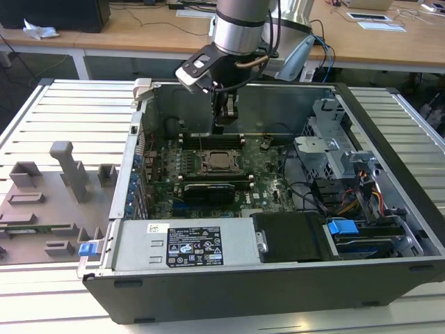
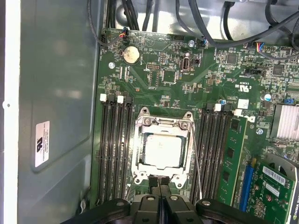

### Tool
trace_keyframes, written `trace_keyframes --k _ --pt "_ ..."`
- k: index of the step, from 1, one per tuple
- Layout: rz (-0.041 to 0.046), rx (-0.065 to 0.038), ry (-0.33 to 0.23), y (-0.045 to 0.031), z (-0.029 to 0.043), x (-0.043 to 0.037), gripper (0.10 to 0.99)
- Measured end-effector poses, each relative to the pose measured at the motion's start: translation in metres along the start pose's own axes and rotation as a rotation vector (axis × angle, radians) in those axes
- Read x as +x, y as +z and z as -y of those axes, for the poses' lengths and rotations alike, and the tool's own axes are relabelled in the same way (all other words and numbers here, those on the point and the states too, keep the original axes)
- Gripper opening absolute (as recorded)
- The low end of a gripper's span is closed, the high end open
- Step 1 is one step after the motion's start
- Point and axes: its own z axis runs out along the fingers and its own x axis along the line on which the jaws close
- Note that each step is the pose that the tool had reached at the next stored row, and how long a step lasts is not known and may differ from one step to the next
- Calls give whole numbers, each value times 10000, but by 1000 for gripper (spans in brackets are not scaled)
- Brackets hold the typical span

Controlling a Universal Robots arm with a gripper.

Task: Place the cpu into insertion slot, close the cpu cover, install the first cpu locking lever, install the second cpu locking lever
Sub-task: 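Close the cpu cover, then install the first cpu locking lever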

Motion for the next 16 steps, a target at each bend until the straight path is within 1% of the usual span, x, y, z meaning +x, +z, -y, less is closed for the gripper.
trace_keyframes --k 5,6,8,9,11,13,14,16 --pt "0 0 0 -1 0 0 106" --pt "9 3 -79 -2 0 0 106" --pt "53 11 -546 -1 0 0 106" --pt "90 18 -910 -1 0 0 106" --pt "131 26 -1317 -1 0 0 106" --pt "253 50 -2559 -1 0 0 106" --pt "281 56 -2841 -1 0 0 106" --pt "319 63 -3218 -1 0 0 106"
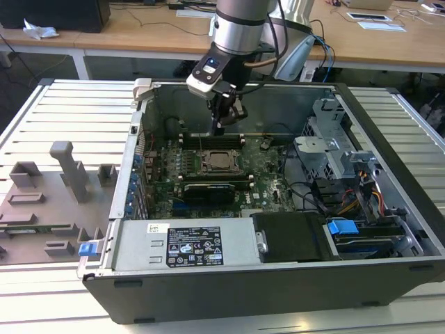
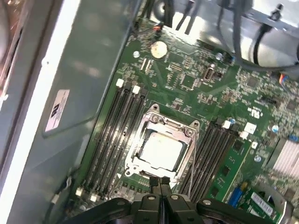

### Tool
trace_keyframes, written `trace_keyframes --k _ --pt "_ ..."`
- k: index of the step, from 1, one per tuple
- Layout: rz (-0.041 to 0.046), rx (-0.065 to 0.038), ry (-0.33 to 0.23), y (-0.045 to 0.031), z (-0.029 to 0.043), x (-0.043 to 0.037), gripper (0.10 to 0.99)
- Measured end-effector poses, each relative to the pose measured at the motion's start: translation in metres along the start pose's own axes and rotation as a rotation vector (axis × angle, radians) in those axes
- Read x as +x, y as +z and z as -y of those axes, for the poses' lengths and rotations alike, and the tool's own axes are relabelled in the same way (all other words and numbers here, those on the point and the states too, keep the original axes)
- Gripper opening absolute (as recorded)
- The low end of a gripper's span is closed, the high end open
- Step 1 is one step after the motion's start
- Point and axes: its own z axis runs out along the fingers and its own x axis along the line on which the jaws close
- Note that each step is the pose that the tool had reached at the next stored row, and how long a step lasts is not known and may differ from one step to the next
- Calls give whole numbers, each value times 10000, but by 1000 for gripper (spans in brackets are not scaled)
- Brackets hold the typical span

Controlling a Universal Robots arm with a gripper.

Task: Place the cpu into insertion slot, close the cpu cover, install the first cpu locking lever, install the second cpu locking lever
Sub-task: 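Install the first cpu locking lever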

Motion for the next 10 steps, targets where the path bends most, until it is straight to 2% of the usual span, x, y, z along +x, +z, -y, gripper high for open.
trace_keyframes --k 4,9,10 --pt "72 14 -729 0 0 0 106" --pt "245 48 -2470 0 0 0 106" --pt "257 50 -2598 0 0 0 106"
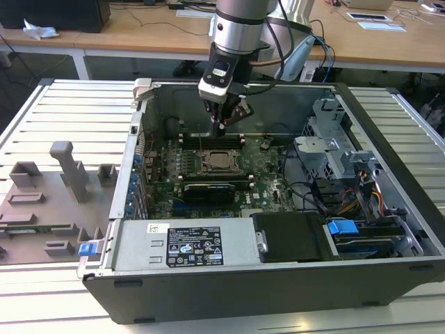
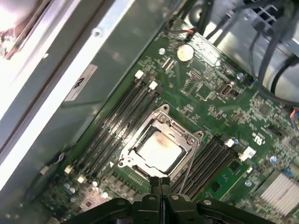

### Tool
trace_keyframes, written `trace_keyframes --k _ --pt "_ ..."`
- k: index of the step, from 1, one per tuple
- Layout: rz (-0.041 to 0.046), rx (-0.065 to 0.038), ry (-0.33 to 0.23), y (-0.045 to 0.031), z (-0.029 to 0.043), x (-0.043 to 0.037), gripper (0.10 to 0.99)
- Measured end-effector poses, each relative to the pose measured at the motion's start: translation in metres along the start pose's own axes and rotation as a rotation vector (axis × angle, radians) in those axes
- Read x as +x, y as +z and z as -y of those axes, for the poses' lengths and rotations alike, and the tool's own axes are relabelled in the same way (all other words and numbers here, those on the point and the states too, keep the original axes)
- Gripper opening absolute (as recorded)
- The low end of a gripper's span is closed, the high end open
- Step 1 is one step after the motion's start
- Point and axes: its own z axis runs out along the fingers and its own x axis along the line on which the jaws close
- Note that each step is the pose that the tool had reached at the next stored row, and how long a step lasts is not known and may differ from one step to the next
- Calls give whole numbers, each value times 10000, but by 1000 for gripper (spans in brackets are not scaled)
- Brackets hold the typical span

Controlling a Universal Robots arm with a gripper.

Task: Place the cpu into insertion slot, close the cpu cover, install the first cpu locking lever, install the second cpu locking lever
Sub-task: 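Install the first cpu locking lever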

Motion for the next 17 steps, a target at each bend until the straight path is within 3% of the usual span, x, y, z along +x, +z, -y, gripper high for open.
trace_keyframes --k 3,5,8,9,11,13,17 --pt "76 16 -764 0 0 0 106" --pt "181 36 -1822 0 0 0 106" --pt "249 41 -2626 -1 0 0 106" --pt "219 -22 -2978 0 0 0 106" --pt "57 -232 -3401 0 0 0 106" --pt "-10 -327 -3707 0 0 0 106" --pt "66 -293 -4745 0 0 -1 106"
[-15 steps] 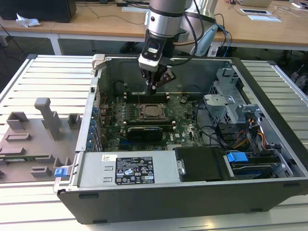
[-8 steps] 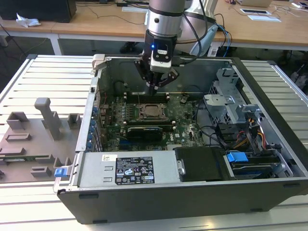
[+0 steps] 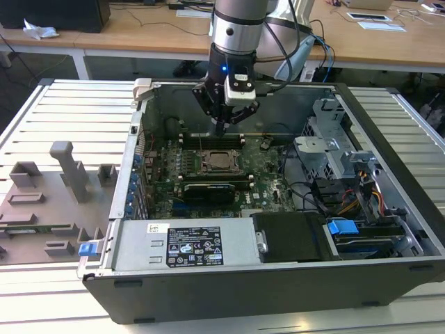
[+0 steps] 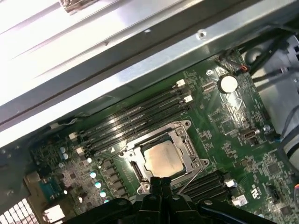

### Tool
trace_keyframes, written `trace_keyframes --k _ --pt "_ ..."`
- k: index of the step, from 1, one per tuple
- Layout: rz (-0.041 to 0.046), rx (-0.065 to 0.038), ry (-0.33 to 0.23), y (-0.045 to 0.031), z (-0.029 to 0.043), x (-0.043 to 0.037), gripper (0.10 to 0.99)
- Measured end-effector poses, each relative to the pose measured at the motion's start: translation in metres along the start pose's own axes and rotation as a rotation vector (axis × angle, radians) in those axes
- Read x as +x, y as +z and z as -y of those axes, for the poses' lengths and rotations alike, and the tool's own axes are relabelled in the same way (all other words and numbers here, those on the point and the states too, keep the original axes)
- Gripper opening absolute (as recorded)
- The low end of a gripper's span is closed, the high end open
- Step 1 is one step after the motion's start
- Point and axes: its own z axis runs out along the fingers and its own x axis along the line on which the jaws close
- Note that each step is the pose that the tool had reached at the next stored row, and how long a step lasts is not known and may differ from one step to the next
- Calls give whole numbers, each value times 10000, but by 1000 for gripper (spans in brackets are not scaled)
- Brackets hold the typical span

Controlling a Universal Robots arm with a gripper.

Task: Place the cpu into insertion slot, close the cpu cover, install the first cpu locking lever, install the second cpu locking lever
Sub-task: 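Install the first cpu locking lever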

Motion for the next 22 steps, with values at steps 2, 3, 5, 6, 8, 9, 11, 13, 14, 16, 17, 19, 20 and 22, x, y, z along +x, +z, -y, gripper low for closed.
trace_keyframes --k 2,3,5,6,8,9,11,13,14,16,17,19,20,22 --pt "31 27 -587 0 0 0 106" --pt "43 38 -851 0 0 0 106" --pt "69 61 -1382 0 0 0 106" --pt "83 71 -1662 0 0 0 106" --pt "109 91 -2238 0 0 0 106" --pt "133 105 -2776 0 0 0 106" --pt "165 125 -3498 0 0 0 106" --pt "199 143 -4279 0 0 0 106" --pt "215 124 -4839 0 0 0 106" --pt "199 -24 -5057 0 0 1 106" --pt "157 -293 -5109 0 0 0 106" --pt "91 -715 -5159 1 0 0 106" --pt "89 -717 -5159 0 0 0 106" --pt "95 -720 -5160 5 22 50 106"
